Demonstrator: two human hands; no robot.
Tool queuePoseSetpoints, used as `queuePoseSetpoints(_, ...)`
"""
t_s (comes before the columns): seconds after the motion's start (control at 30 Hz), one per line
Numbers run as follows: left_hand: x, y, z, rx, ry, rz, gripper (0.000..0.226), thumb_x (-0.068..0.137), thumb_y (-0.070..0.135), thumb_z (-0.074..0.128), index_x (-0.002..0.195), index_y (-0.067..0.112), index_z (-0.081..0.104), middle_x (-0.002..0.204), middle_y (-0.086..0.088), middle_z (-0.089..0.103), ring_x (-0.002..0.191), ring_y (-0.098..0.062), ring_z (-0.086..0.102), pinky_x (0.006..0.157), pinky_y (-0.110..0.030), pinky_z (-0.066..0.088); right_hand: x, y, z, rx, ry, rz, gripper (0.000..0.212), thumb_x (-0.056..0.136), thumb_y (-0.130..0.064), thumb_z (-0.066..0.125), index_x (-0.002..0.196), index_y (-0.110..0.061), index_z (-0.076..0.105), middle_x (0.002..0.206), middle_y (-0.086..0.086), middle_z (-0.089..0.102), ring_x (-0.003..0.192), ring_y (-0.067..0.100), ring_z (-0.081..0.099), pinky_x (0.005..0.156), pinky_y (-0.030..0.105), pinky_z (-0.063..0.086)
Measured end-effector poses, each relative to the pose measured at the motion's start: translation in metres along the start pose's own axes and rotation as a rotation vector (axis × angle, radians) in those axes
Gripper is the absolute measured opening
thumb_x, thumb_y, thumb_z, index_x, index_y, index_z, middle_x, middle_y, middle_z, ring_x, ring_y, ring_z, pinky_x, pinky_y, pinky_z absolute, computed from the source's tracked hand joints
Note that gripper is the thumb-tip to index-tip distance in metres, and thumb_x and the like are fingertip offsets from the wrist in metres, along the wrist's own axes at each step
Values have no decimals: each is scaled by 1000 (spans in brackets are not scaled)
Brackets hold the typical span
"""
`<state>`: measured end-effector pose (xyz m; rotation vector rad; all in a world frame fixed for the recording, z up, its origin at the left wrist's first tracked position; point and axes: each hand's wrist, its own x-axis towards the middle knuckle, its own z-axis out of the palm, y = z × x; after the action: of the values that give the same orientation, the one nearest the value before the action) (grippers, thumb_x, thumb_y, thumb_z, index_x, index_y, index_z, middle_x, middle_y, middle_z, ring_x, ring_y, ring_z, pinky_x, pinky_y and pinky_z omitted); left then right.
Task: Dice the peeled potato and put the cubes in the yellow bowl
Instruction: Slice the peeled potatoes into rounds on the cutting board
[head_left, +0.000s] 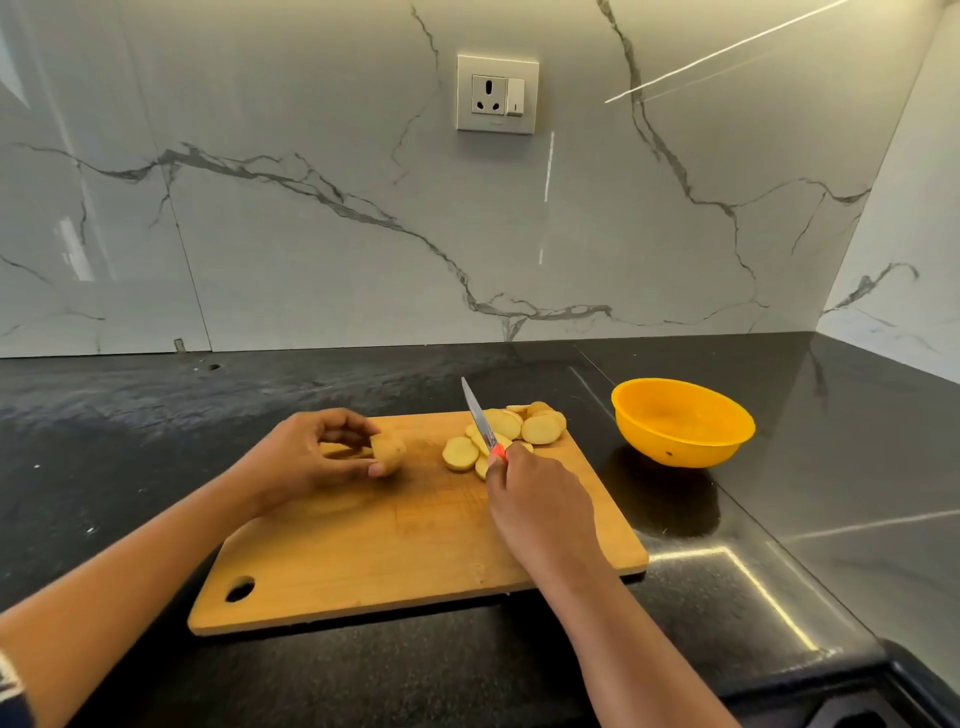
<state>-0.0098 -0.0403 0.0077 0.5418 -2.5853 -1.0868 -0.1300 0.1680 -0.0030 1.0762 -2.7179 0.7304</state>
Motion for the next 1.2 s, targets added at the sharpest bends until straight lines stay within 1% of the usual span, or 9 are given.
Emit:
queuePoseSetpoints(0.13,-5,-2,-1,-11,35,6,82,36,83,69,105,39,64,100,18,68,97,8,60,88,-18,44,-3,-5,2,1,-32,-14,38,103,-42,29,116,-20,56,85,-6,58,79,12,59,67,27,50)
queuePoseSetpoints(0.27,-2,4,12,-26,116,11,54,56,47,78,107,33,64,98,13,70,91,7,63,82,-12,49,-7,-9,3,14,-62,-50,36,102,-43,30,115,-21,56,91,-5,62,81,12,59,73,30,53)
queuePoseSetpoints(0.37,0,4,19,-33,156,26,48,61,33,82,105,34,64,97,15,69,89,11,62,70,-2,46,-12,-12,1,22,-102,-86,35,102,-43,30,115,-21,54,90,-5,60,81,11,59,72,29,52)
queuePoseSetpoints(0.6,0,5,21,-52,189,30,46,58,34,82,101,35,65,95,15,68,87,14,61,68,-1,46,-13,-19,-2,-18,-197,-139,37,102,-41,32,117,-19,58,105,0,64,86,13,56,72,29,47)
queuePoseSetpoints(0.73,-4,5,21,-57,171,51,54,54,41,79,105,36,63,102,13,68,94,-1,65,78,-15,53,-11,-22,-2,-35,-222,-138,36,102,-41,32,112,-19,59,108,2,64,90,16,59,76,31,49)
queuePoseSetpoints(0.8,-4,5,22,-49,178,70,55,55,41,79,107,38,63,102,13,68,94,-2,66,79,-17,54,-11,-23,-1,-33,-219,-136,36,102,-40,32,112,-19,59,107,1,64,89,16,58,75,31,48)
queuePoseSetpoints(0.97,-7,6,25,-82,230,96,49,55,33,81,103,28,71,97,10,71,87,2,67,76,-11,51,-11,-25,-2,-37,-244,-143,36,102,-41,32,113,-19,57,95,-2,59,84,14,56,68,27,42)
queuePoseSetpoints(1.07,-8,7,24,-84,235,98,47,55,34,80,100,30,70,97,11,71,87,1,67,79,-13,52,-10,-26,-4,-52,-248,-154,36,102,-40,31,115,-19,57,89,-4,54,82,13,53,67,27,41)
queuePoseSetpoints(1.2,-7,7,24,-63,240,89,45,55,37,79,99,32,70,97,14,70,87,3,66,79,-13,52,-10,-27,-3,-50,-252,-150,36,102,-40,31,115,-19,57,92,-3,58,82,13,56,68,28,44)
